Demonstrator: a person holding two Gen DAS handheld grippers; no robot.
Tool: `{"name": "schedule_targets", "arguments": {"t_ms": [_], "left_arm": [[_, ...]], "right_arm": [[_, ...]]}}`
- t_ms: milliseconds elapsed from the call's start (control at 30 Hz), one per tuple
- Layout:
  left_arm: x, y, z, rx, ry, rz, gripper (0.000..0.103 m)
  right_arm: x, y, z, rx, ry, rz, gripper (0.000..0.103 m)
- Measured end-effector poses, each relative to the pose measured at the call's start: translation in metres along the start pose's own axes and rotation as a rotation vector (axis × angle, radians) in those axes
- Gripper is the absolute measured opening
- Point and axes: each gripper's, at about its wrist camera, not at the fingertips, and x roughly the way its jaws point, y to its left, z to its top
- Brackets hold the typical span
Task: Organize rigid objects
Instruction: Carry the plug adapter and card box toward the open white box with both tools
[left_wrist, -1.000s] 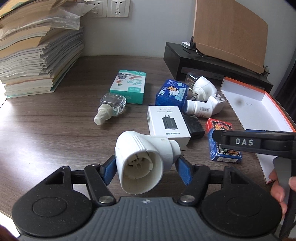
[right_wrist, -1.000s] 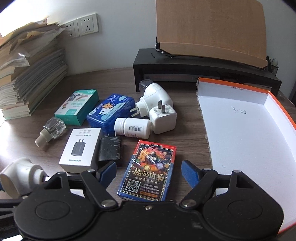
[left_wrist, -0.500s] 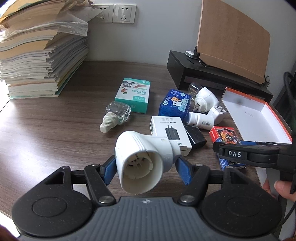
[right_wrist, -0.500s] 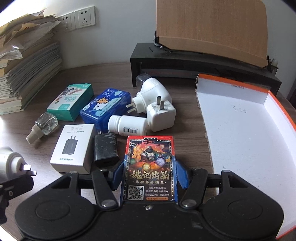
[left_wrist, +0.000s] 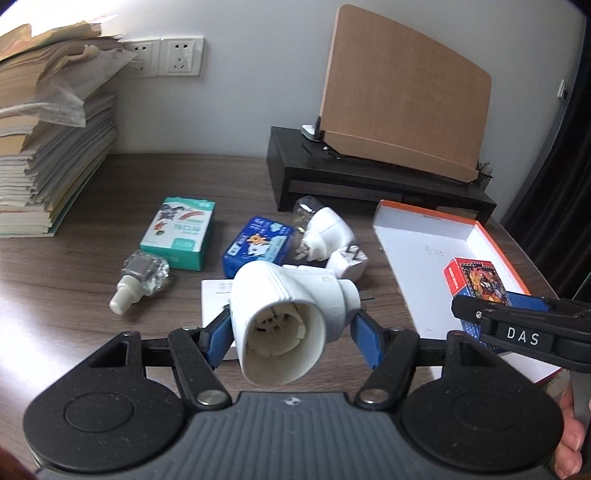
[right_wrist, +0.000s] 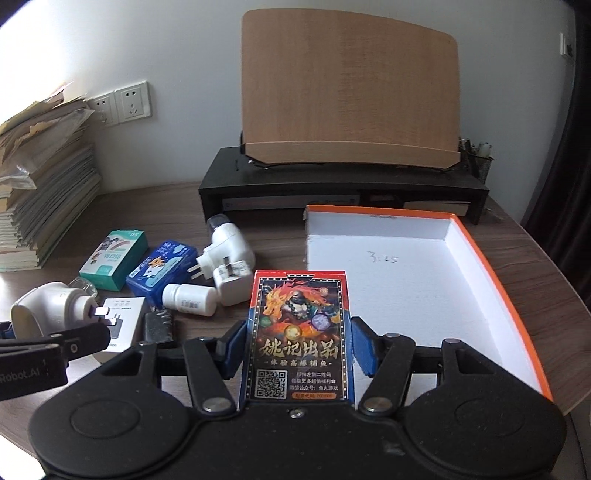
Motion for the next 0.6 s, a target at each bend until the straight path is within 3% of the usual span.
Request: {"name": "schedule_targets", "arguments": {"t_ms": [233, 367, 600], "left_arm": [[0.015, -0.061, 0.013, 0.064, 0.013, -0.07, 0.069], [0.023, -0.091, 0.016, 0.046, -0.007, -0.1, 0.069], [0.04, -0.136, 0.021, 0.06, -0.016, -0.065, 0.069]], "right_arm": [[-0.021, -0.069, 0.01, 0.054, -0.013, -0.065, 0.071], [-0.021, -0.103, 0.014, 0.061, -0.036, -0.065, 0.071], [-0.009, -0.147, 0.017, 0.047, -0.045, -0.033, 0.071]]}}
